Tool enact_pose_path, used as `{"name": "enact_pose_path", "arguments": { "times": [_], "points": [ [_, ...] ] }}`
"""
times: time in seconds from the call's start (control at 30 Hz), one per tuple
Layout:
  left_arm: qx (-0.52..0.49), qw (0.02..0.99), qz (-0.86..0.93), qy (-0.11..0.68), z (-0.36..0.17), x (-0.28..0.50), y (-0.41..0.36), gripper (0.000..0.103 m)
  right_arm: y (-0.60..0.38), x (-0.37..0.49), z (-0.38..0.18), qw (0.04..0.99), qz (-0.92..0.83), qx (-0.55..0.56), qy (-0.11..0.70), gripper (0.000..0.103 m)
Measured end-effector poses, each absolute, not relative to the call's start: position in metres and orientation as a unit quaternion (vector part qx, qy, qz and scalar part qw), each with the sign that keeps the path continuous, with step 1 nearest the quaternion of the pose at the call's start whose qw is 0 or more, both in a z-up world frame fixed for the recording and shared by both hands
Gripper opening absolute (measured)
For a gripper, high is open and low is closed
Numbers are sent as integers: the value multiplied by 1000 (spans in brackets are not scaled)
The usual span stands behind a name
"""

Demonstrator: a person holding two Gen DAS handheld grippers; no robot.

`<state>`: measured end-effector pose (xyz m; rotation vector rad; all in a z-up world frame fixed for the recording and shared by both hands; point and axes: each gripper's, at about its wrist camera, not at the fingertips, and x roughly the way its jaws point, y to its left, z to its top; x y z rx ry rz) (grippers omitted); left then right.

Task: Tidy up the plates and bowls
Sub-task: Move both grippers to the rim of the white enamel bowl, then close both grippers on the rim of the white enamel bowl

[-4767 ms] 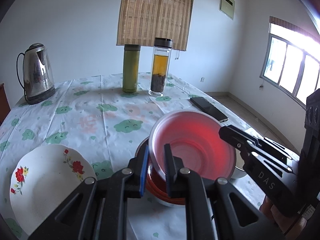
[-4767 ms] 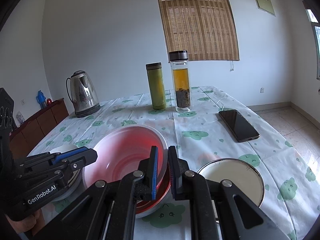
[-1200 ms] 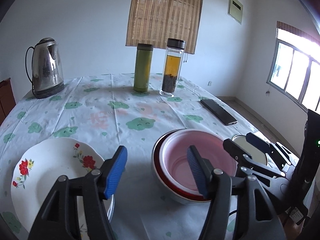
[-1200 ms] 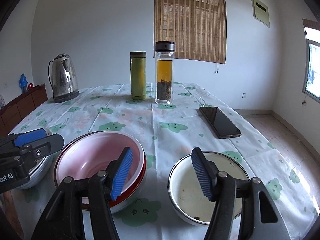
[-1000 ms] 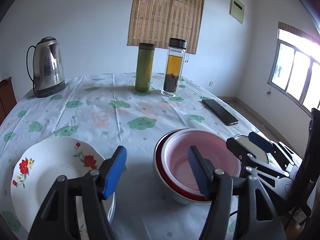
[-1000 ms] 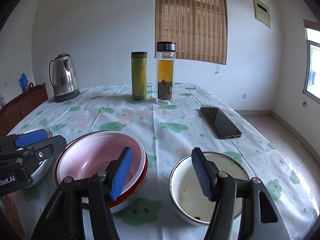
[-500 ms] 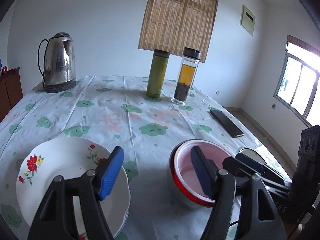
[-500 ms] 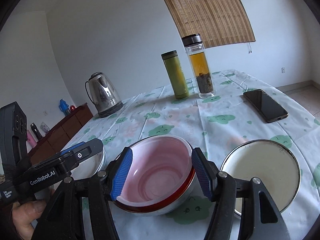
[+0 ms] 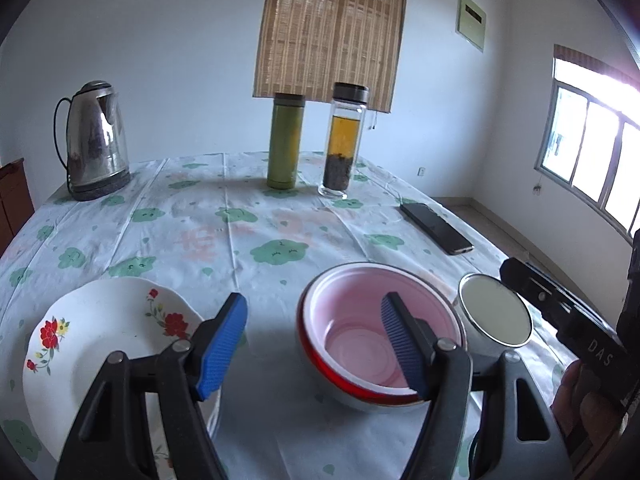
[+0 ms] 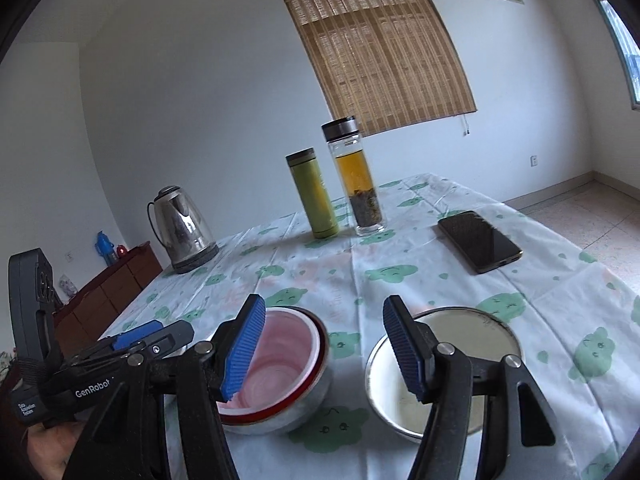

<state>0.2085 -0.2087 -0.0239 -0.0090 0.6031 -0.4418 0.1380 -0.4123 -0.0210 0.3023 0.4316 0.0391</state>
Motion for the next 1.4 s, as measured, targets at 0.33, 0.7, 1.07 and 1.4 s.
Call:
{"name": "enact_pose_path", "arguments": {
  "times": [0.33, 0.7, 1.07, 1.4],
  "points": [
    [34, 907, -289, 303, -9, 180, -267, 45, -454, 121, -23, 963, -55, 87, 250, 36],
    [63, 887, -311, 336, -21, 180, -323, 25, -486, 143, -53, 935, -58, 76, 342, 26],
    [82, 870, -321, 365, -39, 187, -349, 25, -492, 143, -59, 931, -52, 78, 354, 8],
    [87, 862, -333, 373, -47, 188, -362, 15, -494, 139, -55, 933, -63, 67, 347, 8]
  ]
}}
